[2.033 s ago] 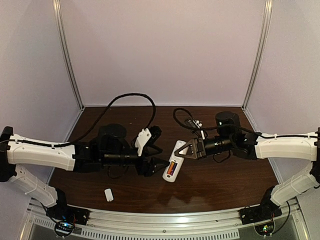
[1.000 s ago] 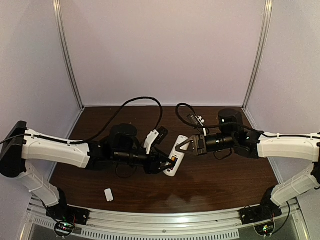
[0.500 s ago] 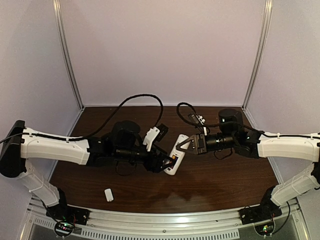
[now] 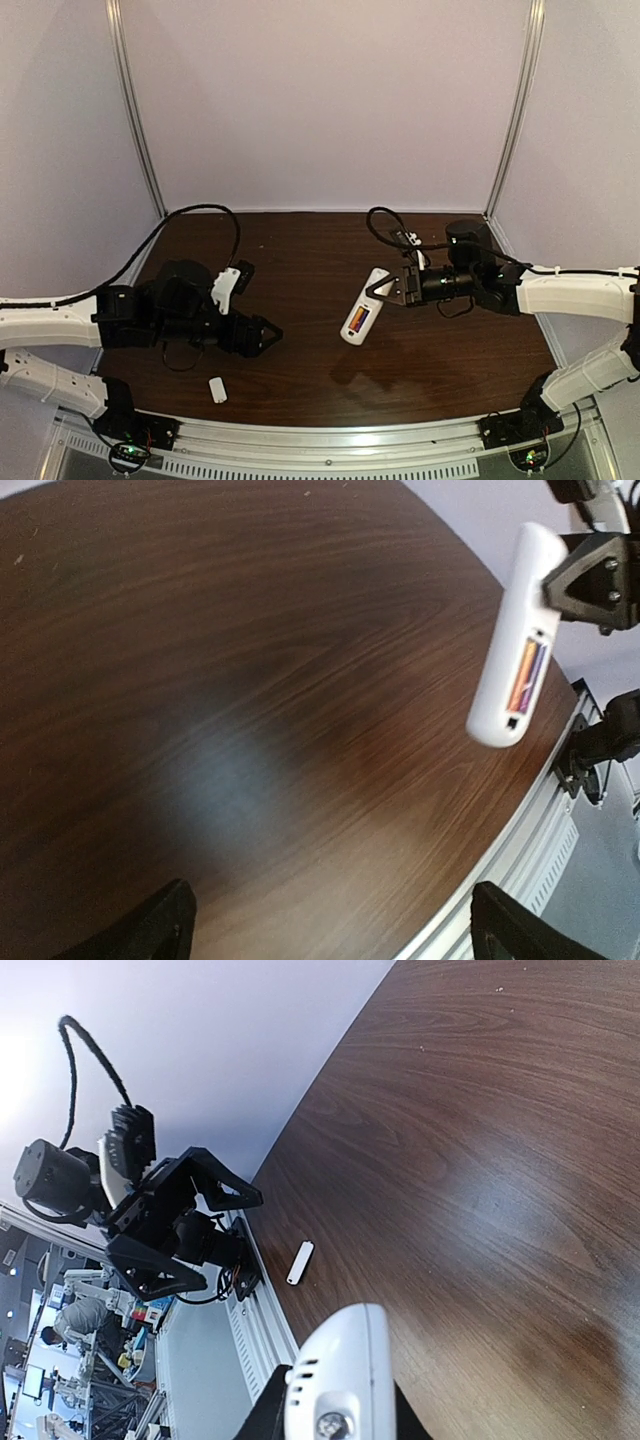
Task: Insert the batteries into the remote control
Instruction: Move the battery cover to the center of the board.
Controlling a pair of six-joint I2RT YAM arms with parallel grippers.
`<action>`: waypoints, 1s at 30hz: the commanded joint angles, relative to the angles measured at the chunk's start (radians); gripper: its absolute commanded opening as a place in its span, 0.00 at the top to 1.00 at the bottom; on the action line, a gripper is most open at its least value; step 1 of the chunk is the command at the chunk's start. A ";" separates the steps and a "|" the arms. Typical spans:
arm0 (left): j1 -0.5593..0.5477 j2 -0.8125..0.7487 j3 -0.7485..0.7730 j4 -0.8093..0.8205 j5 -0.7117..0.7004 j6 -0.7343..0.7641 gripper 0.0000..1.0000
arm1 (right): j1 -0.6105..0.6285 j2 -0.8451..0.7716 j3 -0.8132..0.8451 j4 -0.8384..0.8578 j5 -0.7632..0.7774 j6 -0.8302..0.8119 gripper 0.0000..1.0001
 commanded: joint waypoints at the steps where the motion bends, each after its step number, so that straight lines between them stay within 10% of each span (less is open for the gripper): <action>1: 0.004 -0.126 -0.117 -0.218 -0.057 -0.298 0.03 | -0.004 -0.002 -0.010 0.027 -0.031 0.002 1.00; 10: 0.000 -0.256 -0.296 -0.393 -0.011 -0.658 0.03 | -0.004 0.001 -0.016 0.037 -0.041 0.003 1.00; 30: -0.107 0.194 -0.154 -0.397 -0.040 -0.699 0.37 | -0.018 -0.016 -0.022 0.016 -0.047 -0.009 1.00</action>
